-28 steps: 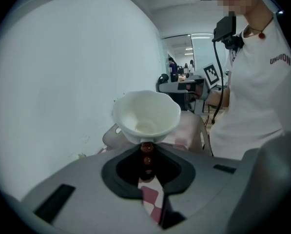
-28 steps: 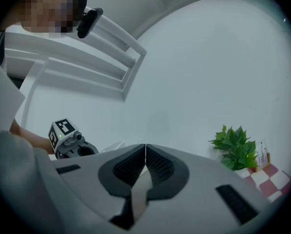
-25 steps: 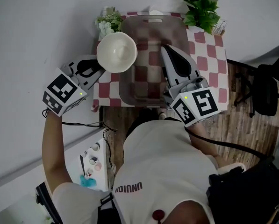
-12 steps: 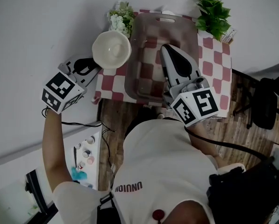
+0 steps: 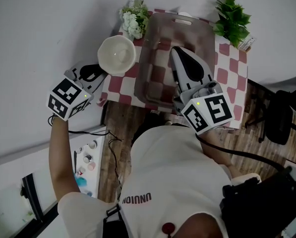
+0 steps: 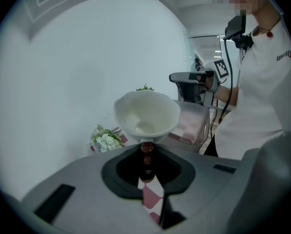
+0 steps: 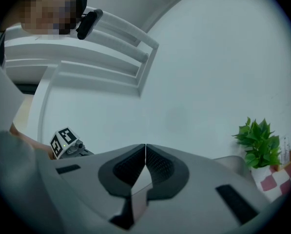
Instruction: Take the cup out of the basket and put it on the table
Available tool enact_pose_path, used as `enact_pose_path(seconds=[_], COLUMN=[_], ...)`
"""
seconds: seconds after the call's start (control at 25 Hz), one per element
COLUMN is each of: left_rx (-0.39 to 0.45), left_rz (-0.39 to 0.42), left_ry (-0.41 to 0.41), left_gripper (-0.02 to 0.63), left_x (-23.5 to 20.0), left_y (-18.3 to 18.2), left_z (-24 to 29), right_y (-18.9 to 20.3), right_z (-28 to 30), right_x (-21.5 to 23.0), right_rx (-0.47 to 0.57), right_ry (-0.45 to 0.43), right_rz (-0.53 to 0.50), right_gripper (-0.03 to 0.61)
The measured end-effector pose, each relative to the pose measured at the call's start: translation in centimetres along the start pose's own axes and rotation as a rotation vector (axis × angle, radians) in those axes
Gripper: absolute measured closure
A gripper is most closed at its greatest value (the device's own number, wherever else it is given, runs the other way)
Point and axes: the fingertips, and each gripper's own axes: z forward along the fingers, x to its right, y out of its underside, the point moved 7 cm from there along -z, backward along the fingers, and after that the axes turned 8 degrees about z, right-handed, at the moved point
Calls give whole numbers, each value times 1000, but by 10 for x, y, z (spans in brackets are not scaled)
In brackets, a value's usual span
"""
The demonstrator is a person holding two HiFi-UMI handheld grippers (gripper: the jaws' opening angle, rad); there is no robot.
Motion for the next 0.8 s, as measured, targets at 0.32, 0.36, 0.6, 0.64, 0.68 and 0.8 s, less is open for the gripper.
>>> enact_pose_path(seconds=[0.32,0.36,0.6,0.64,0.68,0.8], left_rx=[-11,-13,-16,-20,-24,-35], left_rz=[-66,-72,-125,-130,-133,-146], left_ry=[-17,-16,-5,-3,-1,11], left_gripper=[568,568,568,568,568,568], left_x=[9,10,16,17,18,22], left_y=[28,31,51,54,57,64], left_z=[8,9,18,20,22,28], right_y=[6,6,9,10,10,11], right_z=[6,7,12,13,14,16], right_x=[-6,-7,-11,-11,-11,-10], right_rx=[-31,-34,-52,-56,-58,-61], right_ry=[-20,-21,-28,-29,-29,-26], right_rz=[-12,-14,-22,-24,-25,-27], right_gripper=[560,560,560,560,560,560])
